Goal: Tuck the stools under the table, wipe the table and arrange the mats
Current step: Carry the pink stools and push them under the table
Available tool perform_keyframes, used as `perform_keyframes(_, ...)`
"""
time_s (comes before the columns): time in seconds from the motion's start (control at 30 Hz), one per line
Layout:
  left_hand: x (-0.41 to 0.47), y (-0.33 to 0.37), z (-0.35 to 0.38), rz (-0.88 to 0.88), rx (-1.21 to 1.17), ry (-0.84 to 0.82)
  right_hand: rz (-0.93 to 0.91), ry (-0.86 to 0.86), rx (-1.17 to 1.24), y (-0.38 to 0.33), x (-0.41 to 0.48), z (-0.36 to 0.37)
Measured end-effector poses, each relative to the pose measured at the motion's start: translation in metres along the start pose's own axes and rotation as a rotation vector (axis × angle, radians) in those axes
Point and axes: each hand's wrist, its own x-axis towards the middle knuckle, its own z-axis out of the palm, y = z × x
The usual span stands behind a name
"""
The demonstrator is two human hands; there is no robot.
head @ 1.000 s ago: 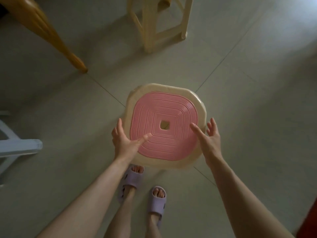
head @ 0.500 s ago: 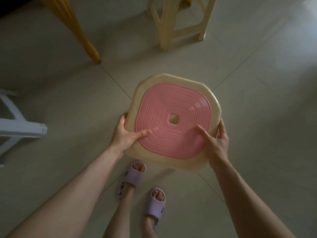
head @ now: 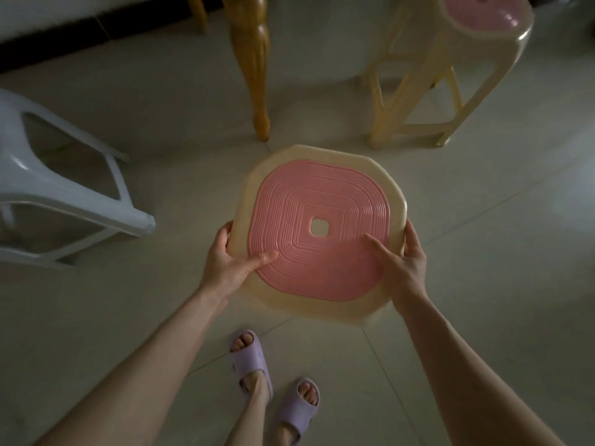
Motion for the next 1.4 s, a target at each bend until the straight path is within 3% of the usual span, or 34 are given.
perform_keyframes(0.3, 0.047, 0.017, -0.121, -0.056, -0.121, 0.179, -0.073, -0.158, -0.132, -0.064, 0.023, 0.144)
perform_keyframes(0.57, 0.082, 0.018, -0.183, -0.088, -0.228, 0.300, -0.131, -0.267, -0.238, -0.093, 0.050, 0.240)
perform_keyframes(0.8, 0.121, 0.024, -0.209, -0.138, -0.211, 0.433, -0.131, -0.352, -0.334, -0.120, 0.082, 0.306)
perform_keyframes(1.4, 0.242, 0.011, -0.250, -0.124, -0.376, 0.462, -0.239, -0.394, -0.464, -0.137, 0.175, 0.429)
